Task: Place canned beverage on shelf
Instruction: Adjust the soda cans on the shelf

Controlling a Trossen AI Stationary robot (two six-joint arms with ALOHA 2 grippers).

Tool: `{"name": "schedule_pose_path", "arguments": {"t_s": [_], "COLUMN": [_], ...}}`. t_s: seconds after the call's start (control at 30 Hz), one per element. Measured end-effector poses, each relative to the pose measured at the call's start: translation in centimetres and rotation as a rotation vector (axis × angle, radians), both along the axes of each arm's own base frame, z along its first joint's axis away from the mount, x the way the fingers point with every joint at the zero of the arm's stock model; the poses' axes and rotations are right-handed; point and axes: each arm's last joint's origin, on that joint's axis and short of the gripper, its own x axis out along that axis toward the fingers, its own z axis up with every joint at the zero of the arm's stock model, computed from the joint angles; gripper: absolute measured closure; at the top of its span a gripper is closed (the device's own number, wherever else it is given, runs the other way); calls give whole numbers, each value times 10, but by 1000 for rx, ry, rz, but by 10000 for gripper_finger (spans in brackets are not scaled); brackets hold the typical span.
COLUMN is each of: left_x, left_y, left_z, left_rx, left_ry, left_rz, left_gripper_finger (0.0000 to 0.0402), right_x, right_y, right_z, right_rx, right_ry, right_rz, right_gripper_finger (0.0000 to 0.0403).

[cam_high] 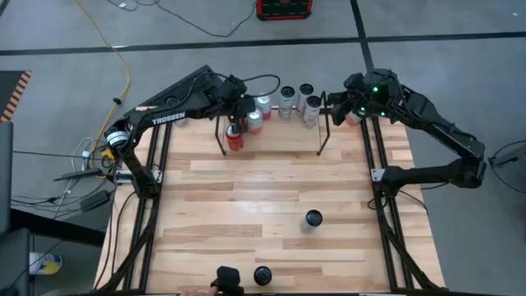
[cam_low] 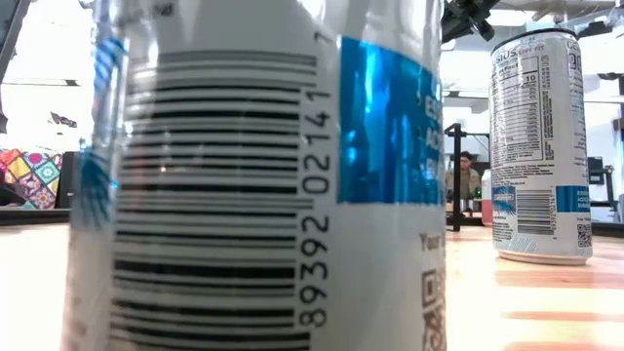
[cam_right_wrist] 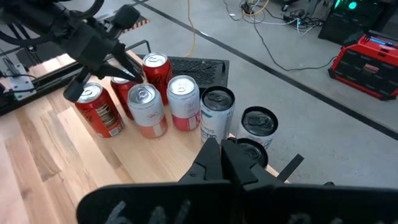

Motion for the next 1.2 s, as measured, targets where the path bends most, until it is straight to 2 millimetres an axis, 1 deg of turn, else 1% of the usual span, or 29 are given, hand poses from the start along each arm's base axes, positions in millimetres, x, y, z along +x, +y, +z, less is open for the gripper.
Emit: {"name": "schedule_pose_path", "arguments": {"t_s": [0.23, 0.83, 1.1, 1.2], "left_x": [0, 3, 6, 4], "left_y": [-2, -4, -3, -3], "left_z": [-1, -1, 2, 5], "left_rx": [-35, -105, -83, -56], "left_ry": [-1, -69, -103, -93], "left_rz": [-12, -76, -102, -84], "left_gripper_finger": [402, 402, 402, 402], "right_x": [0, 0, 0, 1], "right_y": [0, 0, 1, 2], "right_z": [0, 0, 0, 0], "right_rx": [-1, 2, 18, 21], "right_ry": [1, -1, -13, -15], "right_rz": [1, 0, 16, 27], "right_gripper_finger": [403, 403, 403, 403]}}
